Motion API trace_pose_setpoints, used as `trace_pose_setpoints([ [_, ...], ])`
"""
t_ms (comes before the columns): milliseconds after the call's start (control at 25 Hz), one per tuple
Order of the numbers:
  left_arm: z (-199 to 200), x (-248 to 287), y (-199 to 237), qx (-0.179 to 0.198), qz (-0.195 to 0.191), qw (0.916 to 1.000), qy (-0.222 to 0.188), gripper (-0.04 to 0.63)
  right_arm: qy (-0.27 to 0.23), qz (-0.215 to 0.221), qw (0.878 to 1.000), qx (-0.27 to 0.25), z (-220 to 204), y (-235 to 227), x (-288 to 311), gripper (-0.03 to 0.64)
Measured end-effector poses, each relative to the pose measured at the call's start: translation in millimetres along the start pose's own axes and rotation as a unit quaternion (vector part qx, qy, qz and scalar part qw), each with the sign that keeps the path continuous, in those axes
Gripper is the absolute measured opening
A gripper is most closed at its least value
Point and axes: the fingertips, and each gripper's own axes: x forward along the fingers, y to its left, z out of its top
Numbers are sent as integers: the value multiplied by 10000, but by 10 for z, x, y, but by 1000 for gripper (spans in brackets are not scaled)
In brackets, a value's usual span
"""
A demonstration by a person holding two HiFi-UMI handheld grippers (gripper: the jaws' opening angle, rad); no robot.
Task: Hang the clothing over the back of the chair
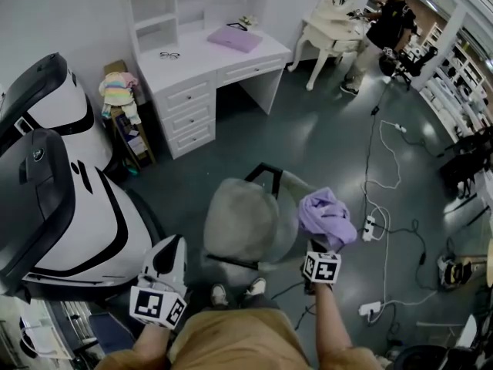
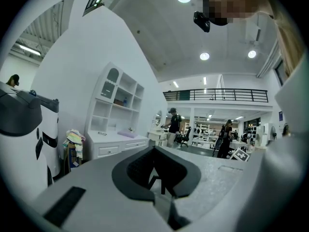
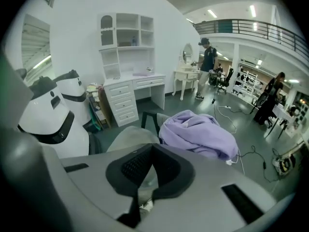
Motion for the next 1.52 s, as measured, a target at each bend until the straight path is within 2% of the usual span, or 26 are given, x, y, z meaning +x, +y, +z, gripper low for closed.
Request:
trace_pose_setpoints([
  [160,18,46,-84,34,-49,10000,-17,3,-330,262,9984,364,118,-32,-181,5],
  [320,156,106,-181,131,-88,9998,-126,3,-1077,449,9915,568,532,-144,-536,3],
  [480,406,153,-350,460,-114,9984,-313,3,-1866,509,9798,514,990,-320,-1032,3],
  [600,602,196,-480,648,-101,9965,-510,3,-2511,529,9657,393,1348,-442,-1491,3],
  [760,843,261,-657,740,-123,9944,-740,3,-3353,558,9401,268,1770,-556,-2158,3],
  [960,1062,316,-803,760,-155,9927,-920,3,-4099,525,9104,188,2100,-699,-2801,3],
  [1080,1129,341,-836,706,-100,9928,-964,3,-4323,415,9007,121,2142,-811,-3030,3],
  [1240,1204,328,-834,780,38,9911,-1082,3,-4456,163,8951,43,2064,-957,-3210,3],
  [1400,1215,283,-769,794,251,9903,-1115,3,-4397,-202,8977,-209,1902,-1023,-3196,3],
  [1520,1179,257,-748,793,346,9905,-1066,3,-4299,-212,9022,-260,1843,-983,-3132,3],
])
